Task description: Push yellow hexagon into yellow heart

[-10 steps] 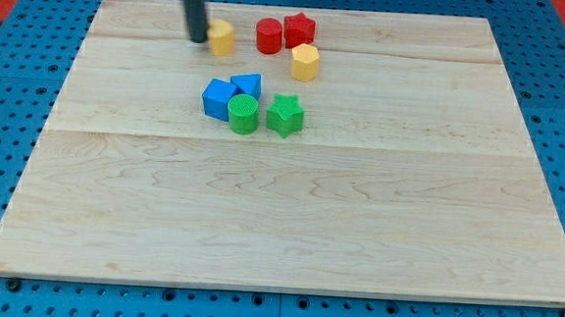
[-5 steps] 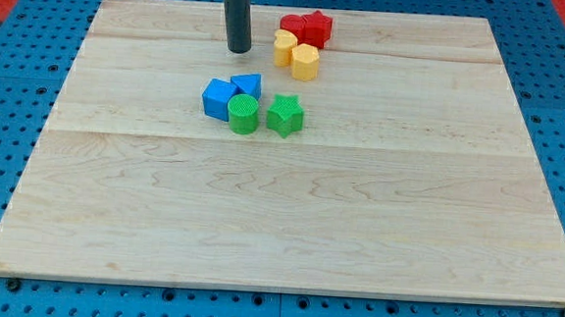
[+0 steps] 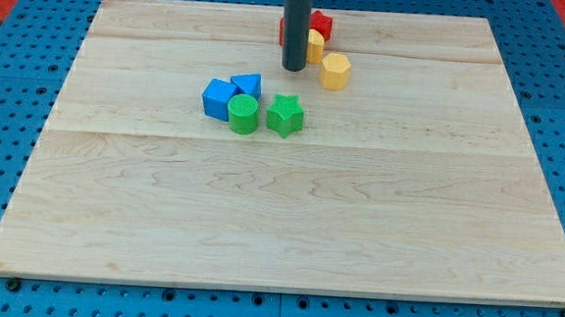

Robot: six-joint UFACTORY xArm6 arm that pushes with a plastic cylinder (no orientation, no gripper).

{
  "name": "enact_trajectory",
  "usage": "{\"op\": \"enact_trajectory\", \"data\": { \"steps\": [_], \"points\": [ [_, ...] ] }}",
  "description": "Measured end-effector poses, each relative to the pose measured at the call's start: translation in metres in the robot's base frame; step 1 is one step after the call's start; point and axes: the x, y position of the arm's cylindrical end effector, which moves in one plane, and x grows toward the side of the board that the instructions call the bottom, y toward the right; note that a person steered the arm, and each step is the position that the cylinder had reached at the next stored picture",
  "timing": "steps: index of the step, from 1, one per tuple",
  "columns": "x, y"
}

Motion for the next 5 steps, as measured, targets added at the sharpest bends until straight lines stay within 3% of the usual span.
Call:
{"op": "enact_trajectory", "data": {
  "steps": [2,3,5],
  "points": [
    [0.067,0.041],
    [0.046,0.085],
    [0.014,0.038]
  ]
}}
